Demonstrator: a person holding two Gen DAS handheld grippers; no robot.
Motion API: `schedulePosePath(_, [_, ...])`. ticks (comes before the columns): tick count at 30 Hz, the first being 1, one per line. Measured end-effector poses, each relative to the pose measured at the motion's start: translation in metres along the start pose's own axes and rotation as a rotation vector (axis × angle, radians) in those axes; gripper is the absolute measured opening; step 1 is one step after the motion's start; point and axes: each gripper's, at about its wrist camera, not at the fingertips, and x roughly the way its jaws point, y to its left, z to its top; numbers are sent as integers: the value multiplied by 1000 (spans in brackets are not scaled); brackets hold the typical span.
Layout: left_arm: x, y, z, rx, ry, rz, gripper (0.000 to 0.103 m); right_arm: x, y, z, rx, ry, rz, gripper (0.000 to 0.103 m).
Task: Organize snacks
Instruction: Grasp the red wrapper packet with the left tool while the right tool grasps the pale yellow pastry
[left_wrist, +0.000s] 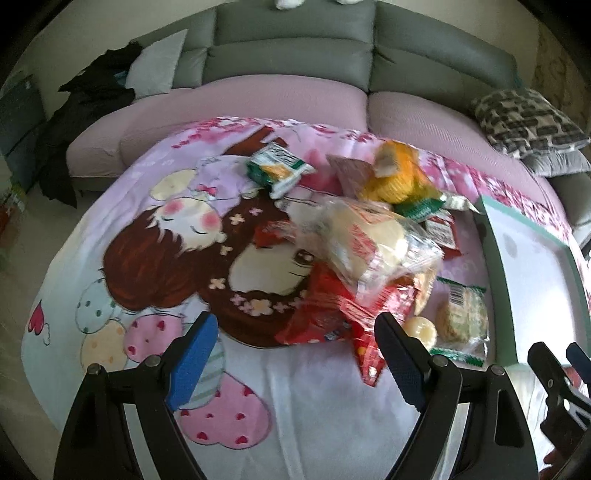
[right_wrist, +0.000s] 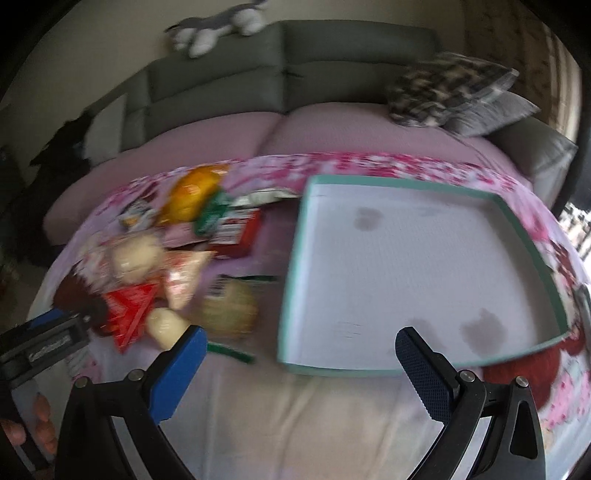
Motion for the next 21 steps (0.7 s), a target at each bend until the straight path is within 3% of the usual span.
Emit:
schedulePosePath(9, [8, 26, 0, -70, 22, -6, 87, 12, 55, 0, -132, -9, 105, 103])
schedulePosePath(21, [30, 27, 1, -111, 94, -190, 87, 27, 60, -6, -125, 42, 107, 103])
